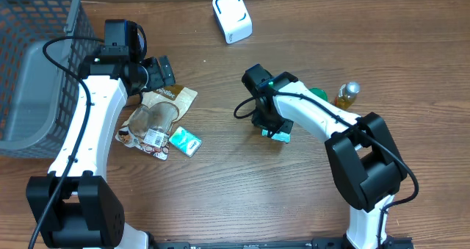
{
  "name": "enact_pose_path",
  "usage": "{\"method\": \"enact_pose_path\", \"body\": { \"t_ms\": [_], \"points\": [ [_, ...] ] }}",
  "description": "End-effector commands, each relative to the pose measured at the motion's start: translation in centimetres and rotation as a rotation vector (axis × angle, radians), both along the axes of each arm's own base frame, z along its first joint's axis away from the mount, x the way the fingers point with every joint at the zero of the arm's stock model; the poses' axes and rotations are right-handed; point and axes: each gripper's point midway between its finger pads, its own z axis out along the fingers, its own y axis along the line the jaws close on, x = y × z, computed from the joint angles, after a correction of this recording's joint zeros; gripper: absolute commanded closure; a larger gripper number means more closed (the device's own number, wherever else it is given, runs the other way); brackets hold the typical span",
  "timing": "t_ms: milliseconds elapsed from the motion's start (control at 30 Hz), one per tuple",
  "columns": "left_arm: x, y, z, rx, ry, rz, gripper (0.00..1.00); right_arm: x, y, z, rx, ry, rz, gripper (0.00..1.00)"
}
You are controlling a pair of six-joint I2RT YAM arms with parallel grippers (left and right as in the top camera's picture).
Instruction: Scan the item barcode
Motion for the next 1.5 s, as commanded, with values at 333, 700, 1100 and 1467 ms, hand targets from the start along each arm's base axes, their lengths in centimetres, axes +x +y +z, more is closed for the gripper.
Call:
{"method": "enact_pose_path", "body": {
  "t_ms": [333, 700, 1100, 1467],
  "points": [
    [0.0, 0.2, -0.5, 0.005, 0.012, 0.001, 0.00, 0.8, 3.0, 2.0, 0.143, -0.007, 0.136, 0.96],
    [0.0, 0.2, -0.5, 0.005, 0.012, 0.001, 0.00, 0.3, 10.3, 3.6, 0.412, -0.050, 0.359, 0.92],
    [0.0, 0.2, -0.5, 0.005, 0.012, 0.001, 0.00, 0.1, 10.4, 2.5, 0.394, -0.067, 0.371, 0.86],
    [0.0, 0.2, -0.5, 0.005, 0.012, 0.001, 0.00, 0.5, 9.7, 2.0, 0.349, -0.079, 0.364, 0.85]
  ]
}}
